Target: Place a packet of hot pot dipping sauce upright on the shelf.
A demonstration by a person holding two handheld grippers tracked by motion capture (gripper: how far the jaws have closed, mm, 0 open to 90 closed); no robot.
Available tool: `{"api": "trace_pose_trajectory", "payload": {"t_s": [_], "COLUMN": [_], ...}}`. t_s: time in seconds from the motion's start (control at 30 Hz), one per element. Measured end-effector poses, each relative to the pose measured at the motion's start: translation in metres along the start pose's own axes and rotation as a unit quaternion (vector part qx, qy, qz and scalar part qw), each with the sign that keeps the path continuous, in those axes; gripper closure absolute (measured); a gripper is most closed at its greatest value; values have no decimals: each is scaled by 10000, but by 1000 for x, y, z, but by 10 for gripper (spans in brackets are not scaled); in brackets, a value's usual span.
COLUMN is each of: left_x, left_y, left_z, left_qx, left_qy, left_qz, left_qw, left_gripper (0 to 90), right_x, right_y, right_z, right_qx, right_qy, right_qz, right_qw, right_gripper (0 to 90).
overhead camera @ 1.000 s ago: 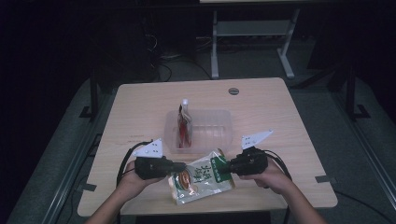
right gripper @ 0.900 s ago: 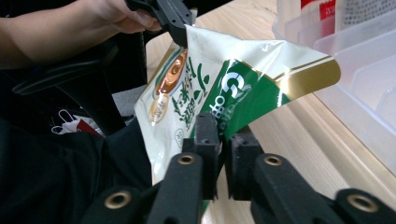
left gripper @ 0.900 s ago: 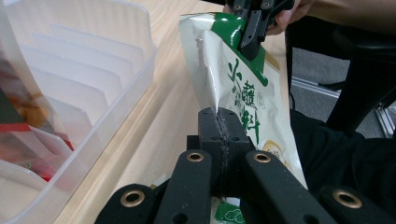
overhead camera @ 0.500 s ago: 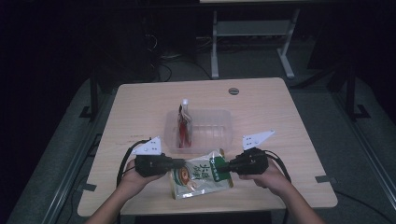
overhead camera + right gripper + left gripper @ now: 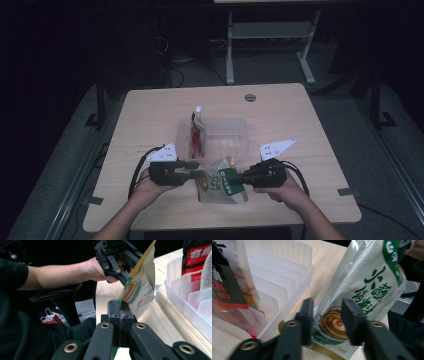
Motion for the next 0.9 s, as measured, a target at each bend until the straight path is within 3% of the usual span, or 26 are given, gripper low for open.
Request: {"api": "trace_pose_trajectory", "payload": {"t_s": [0.13,0.4,0.67,0.9], "left_x": [0,3,4,1], "left_y": [1,9,20,23], "left_z": [3,9,9,6], "left_qx": [-23,14,219,412], "left_qy": [-96,-47,38,147], "left_qz": [22,126,133,71], "left_qw": [9999,9999,9997,9990], "left_gripper": [488,440,294,244], "right_x": [4,11,12,8], "right_y": [-4,-18,-32,-49], "right_z": [2,12,21,25], "right_qx": [-169,-571,-744,-806], "right_qy": [-36,14,211,350], "right_qz": [65,211,347,534], "right_qw": [9998,9981,9964,9947], "right_gripper": [900,900,900,900]}}
Point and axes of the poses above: each handheld gripper's, and its own axes: z roughly backward along the jaws, y roughly out of its underside, x roughly to its left, the point moved 3 cm from there along -z, roughly forward along the jaws, and after that the axes turned 11 degrees about -y, right-handed, at the moved point
